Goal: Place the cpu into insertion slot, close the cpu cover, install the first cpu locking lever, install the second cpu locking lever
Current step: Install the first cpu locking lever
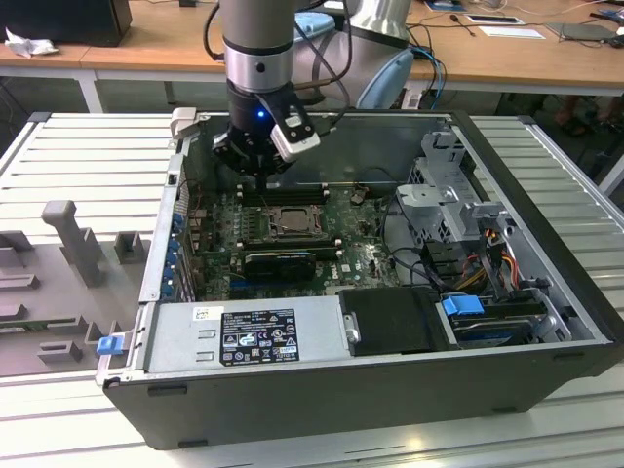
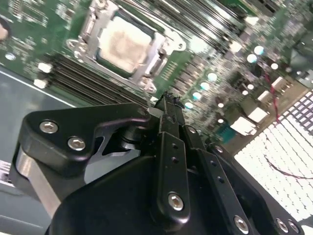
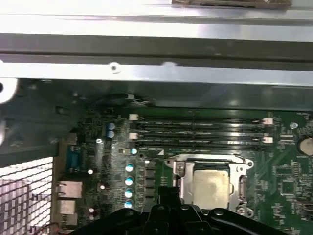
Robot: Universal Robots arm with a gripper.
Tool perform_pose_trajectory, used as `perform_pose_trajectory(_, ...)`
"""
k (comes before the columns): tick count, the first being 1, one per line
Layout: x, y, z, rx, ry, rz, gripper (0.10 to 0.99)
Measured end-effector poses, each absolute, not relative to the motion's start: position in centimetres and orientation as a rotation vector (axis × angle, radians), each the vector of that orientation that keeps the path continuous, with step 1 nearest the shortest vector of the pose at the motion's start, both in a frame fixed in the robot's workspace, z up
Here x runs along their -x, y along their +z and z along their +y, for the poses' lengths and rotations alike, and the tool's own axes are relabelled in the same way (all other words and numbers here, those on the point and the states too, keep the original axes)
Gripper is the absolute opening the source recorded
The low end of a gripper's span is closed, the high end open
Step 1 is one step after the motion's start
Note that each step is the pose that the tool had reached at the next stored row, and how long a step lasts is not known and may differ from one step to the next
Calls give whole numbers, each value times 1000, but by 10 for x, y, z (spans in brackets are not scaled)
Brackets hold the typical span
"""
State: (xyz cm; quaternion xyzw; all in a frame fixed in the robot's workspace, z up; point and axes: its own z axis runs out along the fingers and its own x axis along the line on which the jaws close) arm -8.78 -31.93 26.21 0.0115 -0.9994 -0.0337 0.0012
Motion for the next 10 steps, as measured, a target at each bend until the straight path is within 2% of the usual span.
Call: perform_pose_trajectory(10,109,260,-313,-37,-106,-3137,106)
